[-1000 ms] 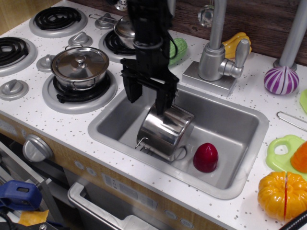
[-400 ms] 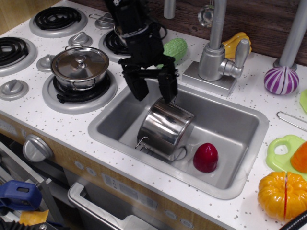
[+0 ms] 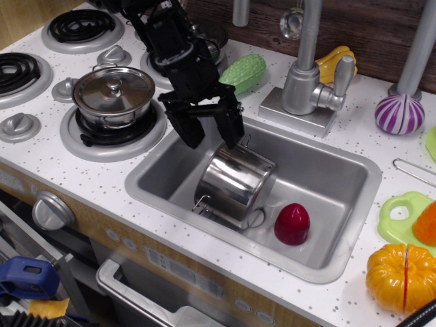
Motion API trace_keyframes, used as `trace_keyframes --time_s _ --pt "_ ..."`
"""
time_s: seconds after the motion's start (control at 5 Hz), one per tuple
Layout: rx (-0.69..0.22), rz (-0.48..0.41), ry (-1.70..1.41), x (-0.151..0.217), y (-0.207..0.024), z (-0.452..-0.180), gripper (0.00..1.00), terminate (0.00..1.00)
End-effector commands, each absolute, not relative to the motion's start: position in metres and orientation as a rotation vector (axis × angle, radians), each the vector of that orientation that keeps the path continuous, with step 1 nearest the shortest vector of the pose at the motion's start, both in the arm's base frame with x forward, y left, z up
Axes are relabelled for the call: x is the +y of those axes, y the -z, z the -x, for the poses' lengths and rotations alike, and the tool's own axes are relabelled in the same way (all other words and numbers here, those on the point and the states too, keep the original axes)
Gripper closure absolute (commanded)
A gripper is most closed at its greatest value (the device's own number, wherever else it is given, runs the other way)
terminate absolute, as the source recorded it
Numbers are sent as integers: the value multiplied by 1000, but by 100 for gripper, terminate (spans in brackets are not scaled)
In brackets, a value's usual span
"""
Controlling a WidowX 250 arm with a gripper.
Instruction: Flip pot upright in sink
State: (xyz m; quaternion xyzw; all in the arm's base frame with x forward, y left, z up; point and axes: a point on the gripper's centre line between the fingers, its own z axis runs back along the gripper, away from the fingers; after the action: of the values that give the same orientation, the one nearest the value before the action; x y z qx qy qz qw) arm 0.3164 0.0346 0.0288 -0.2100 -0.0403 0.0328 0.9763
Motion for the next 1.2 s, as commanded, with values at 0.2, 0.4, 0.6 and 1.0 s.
trace_keyframes --time_s 0.2,0.4,0.6,1.0 --pt "-165 451 -128 17 -29 -311 0 0" --pt "-164 468 -134 16 -29 -311 0 0" --pt "-169 481 -144 13 -29 -311 0 0" --pt "-159 374 -187 3 -30 -311 100 0"
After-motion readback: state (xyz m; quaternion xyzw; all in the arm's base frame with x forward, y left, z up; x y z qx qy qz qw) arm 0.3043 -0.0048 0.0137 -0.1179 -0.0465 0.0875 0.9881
